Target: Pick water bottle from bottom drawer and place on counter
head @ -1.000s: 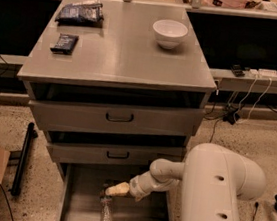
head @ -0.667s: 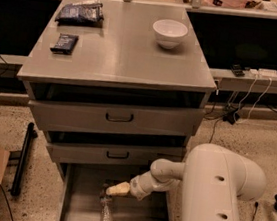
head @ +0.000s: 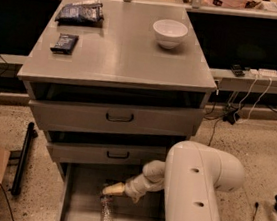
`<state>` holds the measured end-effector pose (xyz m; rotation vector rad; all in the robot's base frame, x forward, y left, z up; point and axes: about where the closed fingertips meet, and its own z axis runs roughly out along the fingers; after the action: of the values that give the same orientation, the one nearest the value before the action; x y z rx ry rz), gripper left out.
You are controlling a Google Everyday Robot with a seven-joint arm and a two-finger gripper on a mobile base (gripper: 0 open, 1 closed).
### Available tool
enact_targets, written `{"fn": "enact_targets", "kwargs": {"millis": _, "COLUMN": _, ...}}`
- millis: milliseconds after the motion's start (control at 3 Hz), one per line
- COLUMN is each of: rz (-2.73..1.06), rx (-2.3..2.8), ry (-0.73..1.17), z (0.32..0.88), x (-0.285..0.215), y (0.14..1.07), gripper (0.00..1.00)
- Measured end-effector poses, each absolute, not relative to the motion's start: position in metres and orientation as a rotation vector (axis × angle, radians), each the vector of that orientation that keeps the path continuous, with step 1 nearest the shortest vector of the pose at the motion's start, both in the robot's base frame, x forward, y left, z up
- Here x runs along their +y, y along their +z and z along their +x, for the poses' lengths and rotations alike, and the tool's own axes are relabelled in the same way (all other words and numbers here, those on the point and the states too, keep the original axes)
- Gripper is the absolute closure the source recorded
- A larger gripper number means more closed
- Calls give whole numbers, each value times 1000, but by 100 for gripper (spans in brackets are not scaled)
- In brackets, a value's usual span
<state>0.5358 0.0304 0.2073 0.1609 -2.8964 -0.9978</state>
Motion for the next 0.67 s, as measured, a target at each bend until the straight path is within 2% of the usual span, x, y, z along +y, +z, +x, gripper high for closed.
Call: {"fn": "enact_targets", "kwargs": {"millis": 667, "rz": 53, "rx": -2906, "ry": -721, "z": 541, "x": 49, "y": 149, "gripper": 0}}
